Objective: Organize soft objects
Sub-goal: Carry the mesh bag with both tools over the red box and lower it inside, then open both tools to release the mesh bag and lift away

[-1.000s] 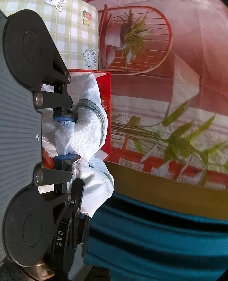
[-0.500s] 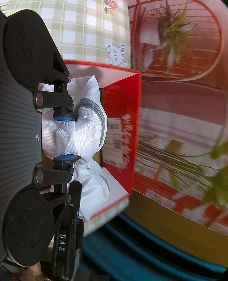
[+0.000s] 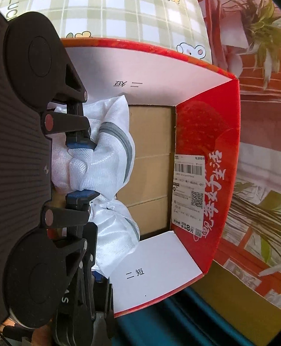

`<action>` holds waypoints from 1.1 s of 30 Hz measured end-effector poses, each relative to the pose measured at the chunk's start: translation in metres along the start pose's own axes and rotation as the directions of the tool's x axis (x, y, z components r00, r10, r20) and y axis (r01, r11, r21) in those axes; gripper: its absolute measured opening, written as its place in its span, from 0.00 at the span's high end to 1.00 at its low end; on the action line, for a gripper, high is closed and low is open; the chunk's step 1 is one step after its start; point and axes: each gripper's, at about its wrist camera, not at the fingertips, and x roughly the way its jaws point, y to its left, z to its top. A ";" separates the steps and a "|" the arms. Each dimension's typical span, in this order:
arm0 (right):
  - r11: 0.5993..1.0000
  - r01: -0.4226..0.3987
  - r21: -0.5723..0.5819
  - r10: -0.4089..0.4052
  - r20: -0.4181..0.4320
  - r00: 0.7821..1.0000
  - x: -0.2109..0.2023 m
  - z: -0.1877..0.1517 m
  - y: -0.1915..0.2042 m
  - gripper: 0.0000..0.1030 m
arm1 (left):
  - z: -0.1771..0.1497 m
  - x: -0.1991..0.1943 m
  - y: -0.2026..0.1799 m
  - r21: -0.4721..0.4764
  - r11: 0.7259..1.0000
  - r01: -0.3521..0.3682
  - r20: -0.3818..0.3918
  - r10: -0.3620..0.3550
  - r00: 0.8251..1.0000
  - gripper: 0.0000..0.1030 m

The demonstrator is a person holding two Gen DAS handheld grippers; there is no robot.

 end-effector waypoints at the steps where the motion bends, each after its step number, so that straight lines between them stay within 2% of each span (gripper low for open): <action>1: 1.000 0.006 0.006 -0.006 -0.013 1.000 0.003 0.001 0.001 0.64 | 0.000 0.001 -0.001 0.007 1.000 -0.002 -0.003 0.002 1.000 0.64; 5: 1.000 0.024 0.014 -0.023 -0.042 0.999 0.003 0.003 -0.001 0.64 | -0.002 0.006 -0.004 0.020 1.000 -0.007 -0.023 0.008 1.000 0.63; 9: 0.998 0.056 -0.017 -0.056 -0.053 0.997 0.004 0.000 0.002 0.61 | -0.001 0.008 -0.008 0.041 0.999 -0.018 -0.019 0.019 1.000 0.59; 12: 0.998 0.055 -0.010 -0.056 -0.031 0.998 -0.001 -0.001 0.001 0.57 | -0.002 0.001 -0.009 0.050 0.998 -0.034 0.011 0.033 0.999 0.48; 15: 0.997 0.059 -0.044 -0.059 -0.004 0.998 -0.009 -0.003 0.007 0.46 | -0.005 -0.013 -0.010 0.057 0.998 -0.036 0.046 0.034 0.998 0.35; 17: 0.992 0.090 -0.090 -0.088 0.020 0.996 -0.017 -0.004 0.015 0.40 | -0.008 -0.026 -0.012 0.075 0.996 -0.044 0.084 0.038 0.996 0.32; 21: 0.989 0.091 -0.120 -0.080 0.093 0.992 -0.041 -0.006 0.023 0.23 | -0.015 -0.056 -0.016 0.100 0.992 -0.079 0.174 0.061 0.983 0.27; 33: 0.984 0.028 -0.174 0.012 0.225 0.974 -0.092 -0.041 0.043 0.22 | -0.061 -0.119 -0.031 0.125 0.982 -0.140 0.331 0.092 0.939 0.27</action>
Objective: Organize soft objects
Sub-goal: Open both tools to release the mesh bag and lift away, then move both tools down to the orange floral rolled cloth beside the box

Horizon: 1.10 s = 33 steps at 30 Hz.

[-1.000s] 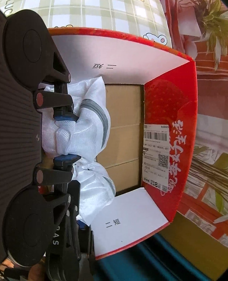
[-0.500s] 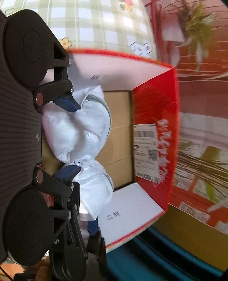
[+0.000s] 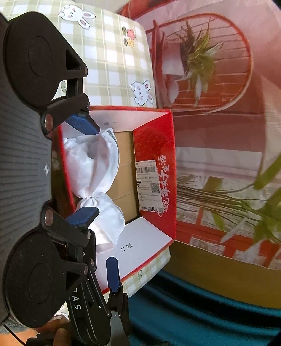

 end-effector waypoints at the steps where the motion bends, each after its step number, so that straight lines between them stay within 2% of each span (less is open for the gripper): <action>1: 1.000 -0.007 -0.002 0.007 0.014 1.000 -0.004 -0.004 0.001 0.22 | -0.004 -0.005 -0.001 0.002 1.000 -0.005 0.011 0.005 1.000 0.27; 8: 0.999 -0.031 -0.025 0.033 0.092 0.995 -0.027 -0.033 0.005 0.22 | -0.033 -0.029 -0.008 -0.016 1.000 -0.022 0.059 0.022 0.998 0.27; 12: 0.998 -0.047 -0.048 0.053 0.143 0.988 -0.041 -0.049 0.006 0.19 | -0.046 -0.035 -0.007 -0.049 0.999 -0.011 0.073 0.014 0.997 0.26; 22: 0.999 -0.043 -0.026 0.049 0.298 0.953 -0.074 -0.104 0.004 0.18 | -0.084 -0.042 -0.012 -0.122 0.993 0.004 0.074 0.005 0.997 0.26; 27: 0.997 -0.057 0.059 0.035 0.317 0.948 -0.074 -0.133 0.002 0.19 | -0.105 -0.044 -0.013 -0.174 0.985 0.016 0.067 -0.005 0.998 0.27; 31: 0.995 -0.068 0.079 0.040 0.319 0.947 -0.076 -0.156 0.006 0.21 | -0.120 -0.052 -0.012 -0.196 0.980 0.014 0.075 0.000 0.997 0.27; 33: 0.995 -0.070 0.076 0.043 0.315 0.948 -0.077 -0.166 0.009 0.26 | -0.127 -0.056 -0.007 -0.234 0.972 0.039 0.079 -0.021 0.997 0.28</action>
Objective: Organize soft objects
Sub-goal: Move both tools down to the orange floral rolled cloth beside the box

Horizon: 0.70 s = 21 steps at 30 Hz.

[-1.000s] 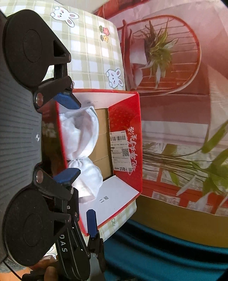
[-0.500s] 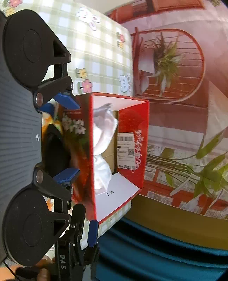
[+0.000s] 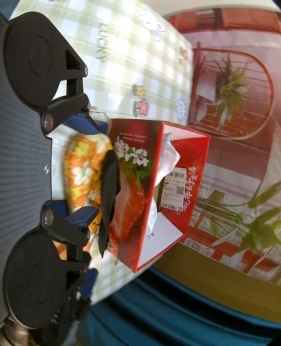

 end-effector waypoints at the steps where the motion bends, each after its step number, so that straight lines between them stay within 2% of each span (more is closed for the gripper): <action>1: 1.000 0.002 -0.001 -0.002 -0.004 1.000 -0.002 -0.004 0.001 0.28 | -0.003 -0.002 0.003 -0.012 1.000 0.002 0.000 -0.002 1.000 0.28; 3: 1.000 0.006 0.009 -0.006 -0.006 1.000 -0.004 -0.010 0.001 0.29 | -0.008 -0.003 0.006 -0.024 1.000 -0.013 0.006 0.013 1.000 0.29; 5: 1.000 0.005 0.018 -0.005 0.002 1.000 -0.007 -0.011 0.001 0.31 | -0.010 -0.005 0.009 -0.044 0.999 -0.006 0.013 0.007 1.000 0.35; 7: 1.000 0.010 0.011 -0.010 0.012 1.000 -0.008 -0.011 0.002 0.34 | -0.011 -0.004 0.008 -0.048 0.999 0.016 0.010 -0.015 1.000 0.53; 8: 1.000 0.010 0.006 -0.010 0.015 1.000 -0.008 -0.012 0.003 0.35 | -0.011 -0.003 0.006 -0.041 0.999 0.021 0.010 -0.021 1.000 0.55; 10: 1.000 0.008 -0.002 -0.008 0.014 1.000 -0.008 -0.014 0.003 0.52 | -0.013 -0.003 0.002 -0.026 0.999 0.019 0.018 -0.019 1.000 0.55; 12: 1.000 0.010 0.001 -0.010 0.009 1.000 -0.007 -0.014 0.001 0.56 | -0.015 -0.001 0.002 -0.026 1.000 0.012 0.022 -0.012 1.000 0.55; 17: 1.000 0.012 0.022 -0.012 0.006 1.000 -0.003 -0.016 -0.004 0.57 | -0.013 0.007 0.015 -0.085 0.996 -0.028 0.017 0.029 0.999 0.50; 21: 0.999 0.019 0.033 -0.019 -0.008 1.000 0.004 -0.021 -0.007 0.56 | -0.008 0.015 0.024 -0.117 0.993 -0.022 0.021 0.025 0.999 0.47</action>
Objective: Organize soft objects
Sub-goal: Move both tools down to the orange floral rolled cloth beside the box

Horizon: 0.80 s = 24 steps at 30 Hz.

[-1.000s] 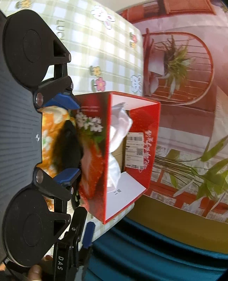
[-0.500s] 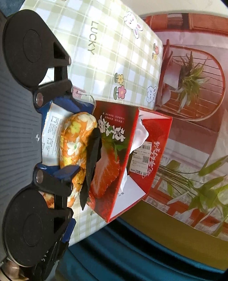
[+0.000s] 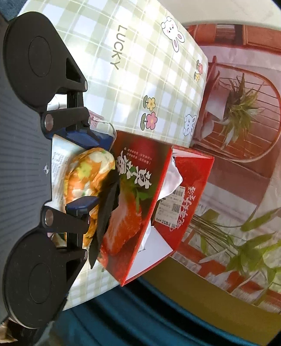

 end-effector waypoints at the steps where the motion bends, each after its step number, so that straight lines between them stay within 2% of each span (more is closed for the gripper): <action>1: 1.000 0.002 0.003 -0.002 -0.006 1.000 0.003 -0.001 -0.001 0.55 | 0.000 0.003 0.000 -0.001 1.000 -0.001 -0.004 0.001 1.000 0.47; 4: 1.000 -0.010 0.017 0.010 -0.021 1.000 0.009 -0.005 -0.004 0.49 | -0.003 0.010 -0.001 0.004 1.000 0.016 -0.009 -0.016 1.000 0.47; 10: 1.000 -0.008 0.029 0.009 -0.022 1.000 0.015 -0.009 -0.009 0.45 | -0.012 0.015 0.001 0.004 0.999 0.034 -0.017 -0.034 0.999 0.47; 16: 0.998 -0.032 0.052 0.034 -0.040 0.999 0.021 -0.013 -0.011 0.46 | -0.016 0.015 0.005 -0.018 0.998 0.054 -0.006 -0.054 0.999 0.48; 24: 0.998 -0.036 0.057 0.037 -0.010 0.999 0.018 -0.013 -0.012 0.46 | -0.016 0.017 0.005 -0.020 0.999 0.049 -0.008 -0.049 0.999 0.46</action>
